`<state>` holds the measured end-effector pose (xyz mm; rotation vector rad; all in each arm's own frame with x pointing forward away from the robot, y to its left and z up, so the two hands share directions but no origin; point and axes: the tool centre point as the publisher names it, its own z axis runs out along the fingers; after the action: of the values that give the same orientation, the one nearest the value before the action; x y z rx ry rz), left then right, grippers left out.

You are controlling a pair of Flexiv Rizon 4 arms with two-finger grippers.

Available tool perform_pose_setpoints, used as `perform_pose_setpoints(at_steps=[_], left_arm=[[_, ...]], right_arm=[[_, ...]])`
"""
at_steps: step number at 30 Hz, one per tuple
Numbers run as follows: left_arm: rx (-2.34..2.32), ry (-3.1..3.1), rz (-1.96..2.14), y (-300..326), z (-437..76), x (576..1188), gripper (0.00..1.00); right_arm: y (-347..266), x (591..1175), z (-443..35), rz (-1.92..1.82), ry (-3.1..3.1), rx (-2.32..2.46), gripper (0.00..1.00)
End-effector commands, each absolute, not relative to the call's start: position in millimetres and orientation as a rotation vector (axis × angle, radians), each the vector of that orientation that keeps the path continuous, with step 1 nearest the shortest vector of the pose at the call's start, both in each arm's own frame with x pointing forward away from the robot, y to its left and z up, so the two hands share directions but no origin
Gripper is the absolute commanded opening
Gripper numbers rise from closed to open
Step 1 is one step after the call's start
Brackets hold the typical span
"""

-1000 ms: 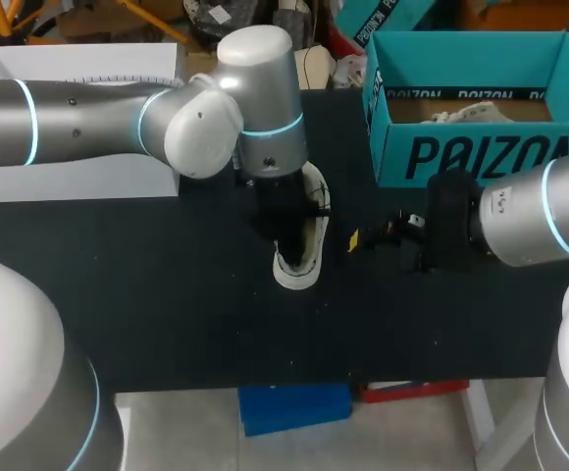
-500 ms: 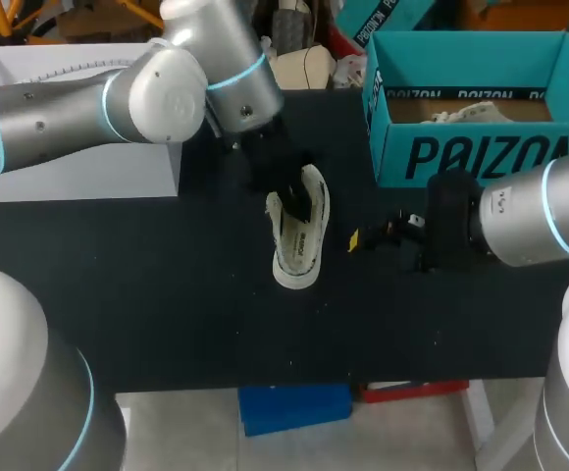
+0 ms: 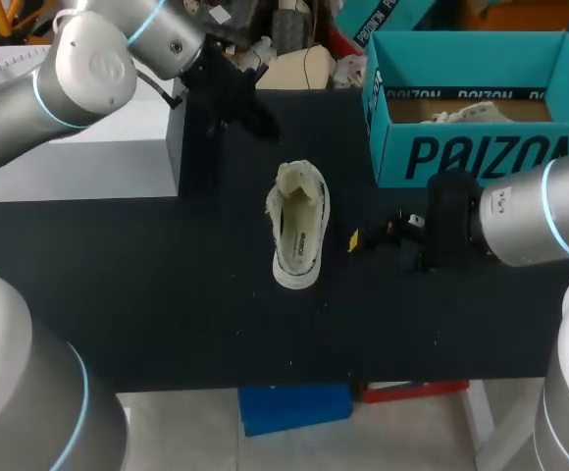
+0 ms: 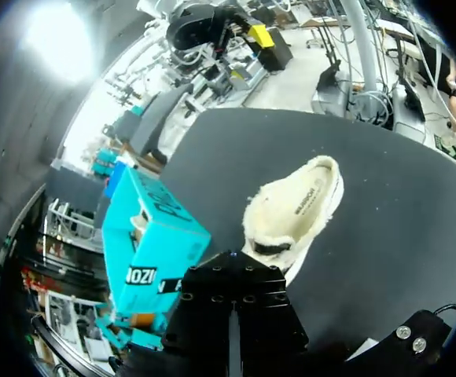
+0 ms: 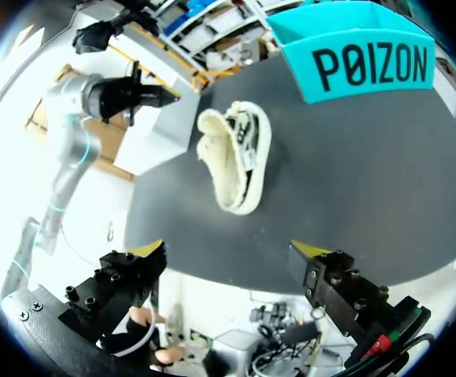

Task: Take the shoe out of the shoebox, open the shoe tongue, remove and reinsert the insole, then place the shoe into the shoebox

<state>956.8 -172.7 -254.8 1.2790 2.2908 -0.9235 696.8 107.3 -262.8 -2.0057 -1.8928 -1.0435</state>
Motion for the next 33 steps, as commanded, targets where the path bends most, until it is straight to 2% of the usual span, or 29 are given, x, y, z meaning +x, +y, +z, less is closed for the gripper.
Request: perform_pose_setpoints(at_steps=[1,7,12,22,33], left_arm=[[0.847,2.265,-0.824,-189.5,-268.1,969.0,0.0],[0.887,2.299,-0.801,-207.1,-281.1,995.3,0.0],[0.98,2.356,-0.806,-219.0,-296.0,990.9,0.0],[1.06,2.775,-0.767,-194.5,-324.6,934.5,0.0],[1.086,2.814,-0.777,-185.5,-353.0,909.9,0.0]], right_arm=[[109.1,696.6,-263.1,-1.043,-1.893,-2.01,1.0],[109.1,696.6,-263.1,-1.043,-1.893,-2.01,1.0],[109.1,696.6,-263.1,-1.043,-1.893,-2.01,1.0],[109.1,696.6,-263.1,-1.043,-1.893,-2.01,1.0],[109.1,696.6,-263.1,-1.043,-1.893,-2.01,1.0]])
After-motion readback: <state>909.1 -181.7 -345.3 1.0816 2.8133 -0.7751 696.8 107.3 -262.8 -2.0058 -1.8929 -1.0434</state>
